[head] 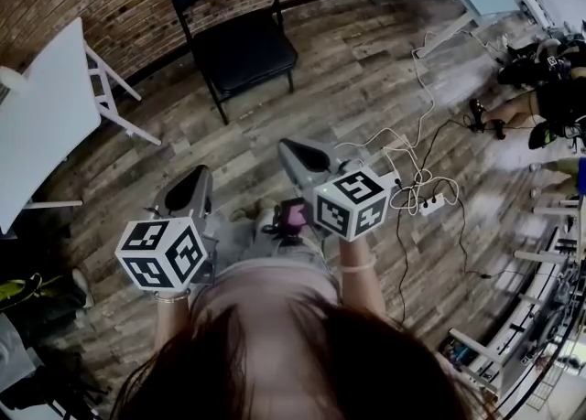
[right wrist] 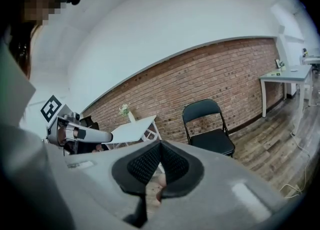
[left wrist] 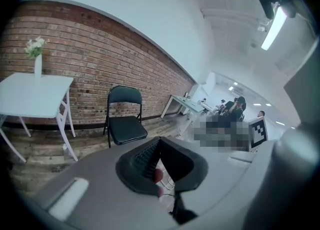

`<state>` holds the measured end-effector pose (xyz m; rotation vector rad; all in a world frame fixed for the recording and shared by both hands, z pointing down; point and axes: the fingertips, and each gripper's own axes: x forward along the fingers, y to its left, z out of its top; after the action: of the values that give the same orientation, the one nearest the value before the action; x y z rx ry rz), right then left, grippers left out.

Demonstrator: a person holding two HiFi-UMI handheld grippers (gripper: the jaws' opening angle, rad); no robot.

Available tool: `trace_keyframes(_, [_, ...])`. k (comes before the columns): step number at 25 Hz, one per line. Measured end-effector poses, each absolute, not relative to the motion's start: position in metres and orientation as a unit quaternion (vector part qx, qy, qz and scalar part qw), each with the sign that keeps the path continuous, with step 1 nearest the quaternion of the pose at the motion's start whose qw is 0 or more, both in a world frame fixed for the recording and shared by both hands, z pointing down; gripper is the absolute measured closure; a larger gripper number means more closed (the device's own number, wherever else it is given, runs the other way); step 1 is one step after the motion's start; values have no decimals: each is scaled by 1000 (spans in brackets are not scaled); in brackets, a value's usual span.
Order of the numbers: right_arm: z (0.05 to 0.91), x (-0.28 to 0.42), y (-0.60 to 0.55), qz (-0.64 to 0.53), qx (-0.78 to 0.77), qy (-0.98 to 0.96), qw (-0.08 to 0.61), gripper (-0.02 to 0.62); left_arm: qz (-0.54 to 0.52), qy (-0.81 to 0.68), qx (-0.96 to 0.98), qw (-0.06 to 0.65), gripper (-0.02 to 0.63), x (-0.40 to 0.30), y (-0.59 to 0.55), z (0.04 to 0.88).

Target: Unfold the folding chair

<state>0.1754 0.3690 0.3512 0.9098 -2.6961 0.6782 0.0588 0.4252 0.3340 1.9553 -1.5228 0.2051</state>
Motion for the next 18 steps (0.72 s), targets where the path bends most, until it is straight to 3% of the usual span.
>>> trace_keyframes(18, [321, 166, 390, 184, 285, -935, 101, 603, 71, -596, 741, 300, 604, 44, 441, 315])
